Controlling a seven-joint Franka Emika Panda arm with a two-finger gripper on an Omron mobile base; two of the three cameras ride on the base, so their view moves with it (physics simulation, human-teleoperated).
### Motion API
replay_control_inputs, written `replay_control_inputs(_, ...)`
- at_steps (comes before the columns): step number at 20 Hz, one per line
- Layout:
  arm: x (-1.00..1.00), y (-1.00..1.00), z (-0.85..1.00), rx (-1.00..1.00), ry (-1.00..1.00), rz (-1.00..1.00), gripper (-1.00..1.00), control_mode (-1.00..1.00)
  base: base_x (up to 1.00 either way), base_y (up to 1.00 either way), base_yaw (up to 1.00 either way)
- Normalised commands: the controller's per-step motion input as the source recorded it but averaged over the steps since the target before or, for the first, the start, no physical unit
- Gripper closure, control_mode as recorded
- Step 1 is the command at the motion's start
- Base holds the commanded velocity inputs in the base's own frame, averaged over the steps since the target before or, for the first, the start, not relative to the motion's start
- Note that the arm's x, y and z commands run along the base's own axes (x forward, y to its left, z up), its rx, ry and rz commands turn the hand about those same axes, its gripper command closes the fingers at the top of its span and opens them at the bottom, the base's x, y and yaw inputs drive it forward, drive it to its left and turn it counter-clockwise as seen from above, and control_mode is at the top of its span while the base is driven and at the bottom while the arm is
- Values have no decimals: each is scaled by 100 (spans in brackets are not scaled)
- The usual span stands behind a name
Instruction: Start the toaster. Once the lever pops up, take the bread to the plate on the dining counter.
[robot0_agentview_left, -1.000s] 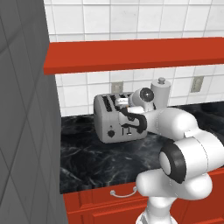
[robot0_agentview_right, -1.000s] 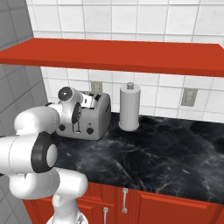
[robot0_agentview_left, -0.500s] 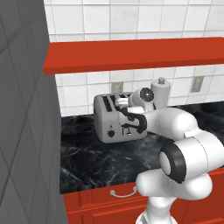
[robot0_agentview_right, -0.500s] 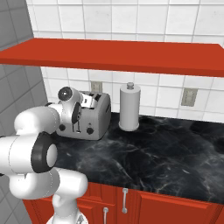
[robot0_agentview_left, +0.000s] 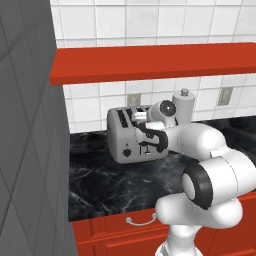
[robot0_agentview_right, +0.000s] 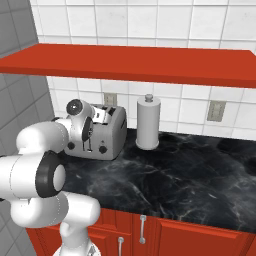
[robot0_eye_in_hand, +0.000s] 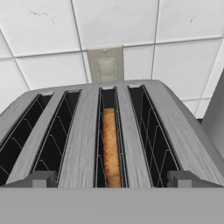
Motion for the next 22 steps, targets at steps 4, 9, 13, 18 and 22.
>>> replay_control_inputs(4, 0, 0, 0, 0, 0, 0, -100, -100, 0, 0, 0)
replay_control_inputs(9, 0, 0, 0, 0, 0, 0, -100, -100, 0, 0, 0)
replay_control_inputs(13, 0, 0, 0, 0, 0, 0, -100, -100, 0, 0, 0)
replay_control_inputs(18, 0, 0, 0, 0, 0, 0, -100, -100, 0, 0, 0)
replay_control_inputs(22, 0, 0, 0, 0, 0, 0, -100, -100, 0, 0, 0)
